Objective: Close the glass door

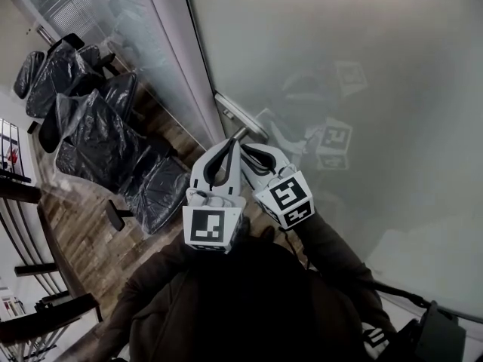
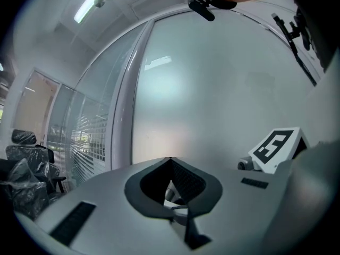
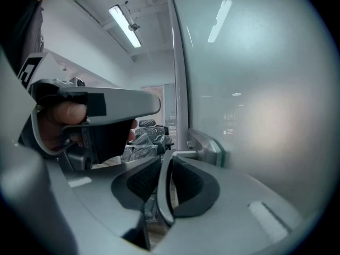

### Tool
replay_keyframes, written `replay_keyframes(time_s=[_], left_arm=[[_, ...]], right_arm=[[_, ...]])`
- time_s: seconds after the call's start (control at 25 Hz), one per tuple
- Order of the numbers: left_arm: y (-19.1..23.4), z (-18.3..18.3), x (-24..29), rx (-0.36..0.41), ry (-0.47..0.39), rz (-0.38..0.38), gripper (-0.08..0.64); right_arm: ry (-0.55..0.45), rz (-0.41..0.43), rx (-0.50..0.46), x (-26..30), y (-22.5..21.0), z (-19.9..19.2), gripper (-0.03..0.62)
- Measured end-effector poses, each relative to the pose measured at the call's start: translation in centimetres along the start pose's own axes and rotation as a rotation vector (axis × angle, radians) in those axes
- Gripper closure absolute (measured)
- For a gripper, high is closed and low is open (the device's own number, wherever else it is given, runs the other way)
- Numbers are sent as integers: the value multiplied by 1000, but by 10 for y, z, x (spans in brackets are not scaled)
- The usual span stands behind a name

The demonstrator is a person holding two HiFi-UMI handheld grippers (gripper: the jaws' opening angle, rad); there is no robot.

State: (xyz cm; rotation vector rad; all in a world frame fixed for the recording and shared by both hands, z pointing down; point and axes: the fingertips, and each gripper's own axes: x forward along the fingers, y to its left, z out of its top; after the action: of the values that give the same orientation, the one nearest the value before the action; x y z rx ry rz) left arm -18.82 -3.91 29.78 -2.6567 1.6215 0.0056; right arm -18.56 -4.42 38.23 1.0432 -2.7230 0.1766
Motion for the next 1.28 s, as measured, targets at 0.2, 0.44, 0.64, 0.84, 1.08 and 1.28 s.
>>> replay_keyframes(time_s=[0.2,0.44,0.64,0.84,1.08,1.28], left_arm=[[12,8,-4,-12,-11,44,563],[24,13,-7,-17,-24,96,563],[24,10,-10,-19,14,117,563],[25,-3,-10,-18,1,113,563],[22,-7,-10,-23,22,110,563],[21,-4,-10,-22,9,102,563]], right_arm=[[-118,-12,-52,-20,5,40,540],[-245,-31,-16,-42,0,79,586],[-289,-83,-6,-49,-4,78,591],[-305,-97,2,-45,-4,66,590],[-296,-97,-10,-46,-3,65,591],[-299,-91,-8,-46,-2,68,591]])
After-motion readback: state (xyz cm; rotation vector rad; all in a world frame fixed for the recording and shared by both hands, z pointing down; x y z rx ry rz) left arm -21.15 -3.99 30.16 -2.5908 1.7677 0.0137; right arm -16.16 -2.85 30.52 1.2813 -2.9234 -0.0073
